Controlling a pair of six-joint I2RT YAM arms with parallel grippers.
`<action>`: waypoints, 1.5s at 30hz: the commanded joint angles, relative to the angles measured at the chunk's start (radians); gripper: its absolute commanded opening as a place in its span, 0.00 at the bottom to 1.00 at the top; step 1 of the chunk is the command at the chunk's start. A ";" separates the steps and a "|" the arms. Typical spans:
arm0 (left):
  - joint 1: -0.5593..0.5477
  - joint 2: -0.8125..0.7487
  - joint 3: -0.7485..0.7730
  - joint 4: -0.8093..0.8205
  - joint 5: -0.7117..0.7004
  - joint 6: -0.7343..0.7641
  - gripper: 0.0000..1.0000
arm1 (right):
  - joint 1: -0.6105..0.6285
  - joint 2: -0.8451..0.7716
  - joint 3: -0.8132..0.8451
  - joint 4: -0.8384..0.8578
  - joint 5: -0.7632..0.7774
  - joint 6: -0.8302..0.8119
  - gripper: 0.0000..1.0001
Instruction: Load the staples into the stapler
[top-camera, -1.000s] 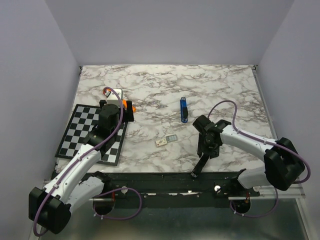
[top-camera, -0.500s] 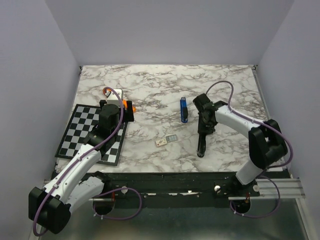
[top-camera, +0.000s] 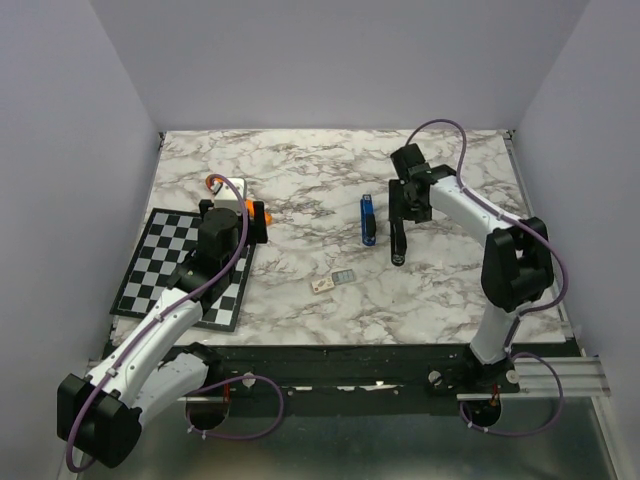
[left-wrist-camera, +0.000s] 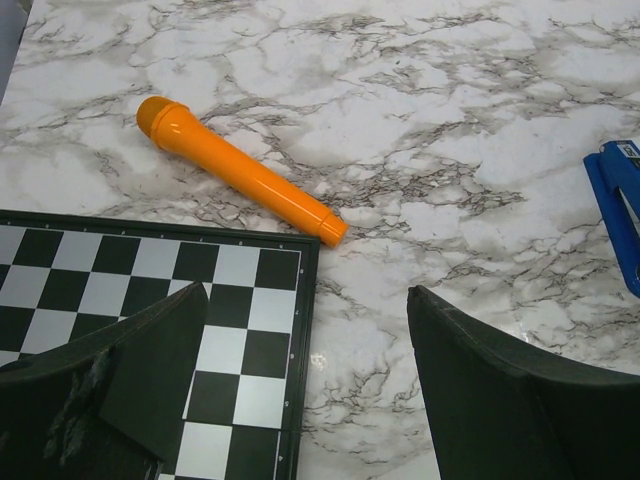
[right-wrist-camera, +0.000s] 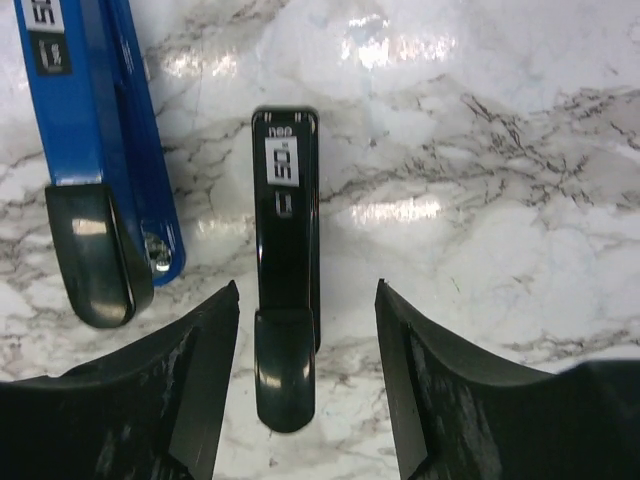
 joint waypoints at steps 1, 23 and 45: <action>-0.007 0.003 -0.003 0.021 -0.021 0.016 0.89 | 0.003 -0.092 -0.018 -0.155 -0.056 0.026 0.65; -0.025 0.016 -0.003 0.030 -0.011 0.013 0.89 | 0.035 -0.087 -0.215 -0.090 -0.177 0.050 0.43; -0.027 0.011 -0.005 0.029 -0.004 0.006 0.89 | 0.037 -0.138 -0.267 -0.056 -0.065 0.050 0.16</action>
